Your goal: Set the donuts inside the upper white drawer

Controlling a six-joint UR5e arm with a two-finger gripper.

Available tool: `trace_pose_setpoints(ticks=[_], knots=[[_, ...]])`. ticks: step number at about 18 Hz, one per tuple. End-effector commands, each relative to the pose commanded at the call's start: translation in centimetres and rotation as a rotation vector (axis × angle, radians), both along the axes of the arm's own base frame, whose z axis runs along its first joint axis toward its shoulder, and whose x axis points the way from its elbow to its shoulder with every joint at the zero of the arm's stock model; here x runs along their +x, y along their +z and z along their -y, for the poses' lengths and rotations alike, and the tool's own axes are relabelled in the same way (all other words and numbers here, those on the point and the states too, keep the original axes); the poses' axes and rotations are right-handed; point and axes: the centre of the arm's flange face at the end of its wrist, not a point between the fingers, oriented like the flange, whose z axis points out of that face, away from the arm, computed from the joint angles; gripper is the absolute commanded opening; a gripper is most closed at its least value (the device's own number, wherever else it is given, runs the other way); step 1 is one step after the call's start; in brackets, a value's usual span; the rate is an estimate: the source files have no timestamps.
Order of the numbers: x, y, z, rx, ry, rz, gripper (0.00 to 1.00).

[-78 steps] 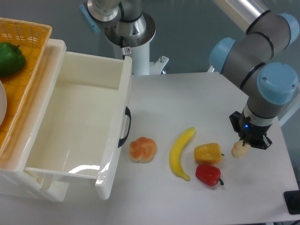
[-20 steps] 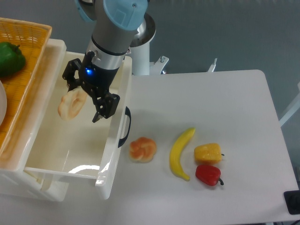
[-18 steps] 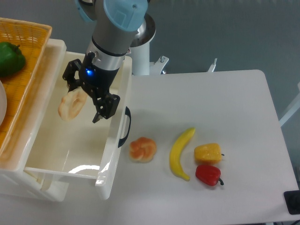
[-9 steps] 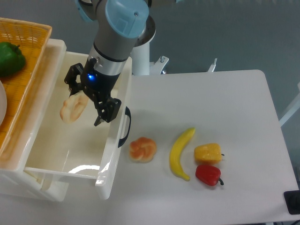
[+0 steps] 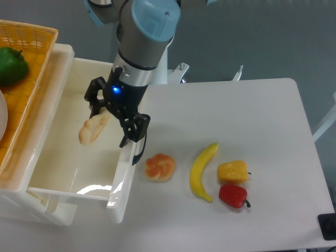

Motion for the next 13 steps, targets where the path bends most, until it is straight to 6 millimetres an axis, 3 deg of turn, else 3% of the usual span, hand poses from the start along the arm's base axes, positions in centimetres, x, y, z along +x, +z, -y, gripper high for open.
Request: trace_pose_setpoints(ticks=[9,13], knots=[[-1.5,-0.2,0.5,0.001,0.031,0.003,1.00],[-5.6,-1.1,2.1,-0.007,0.085,0.007,1.00]])
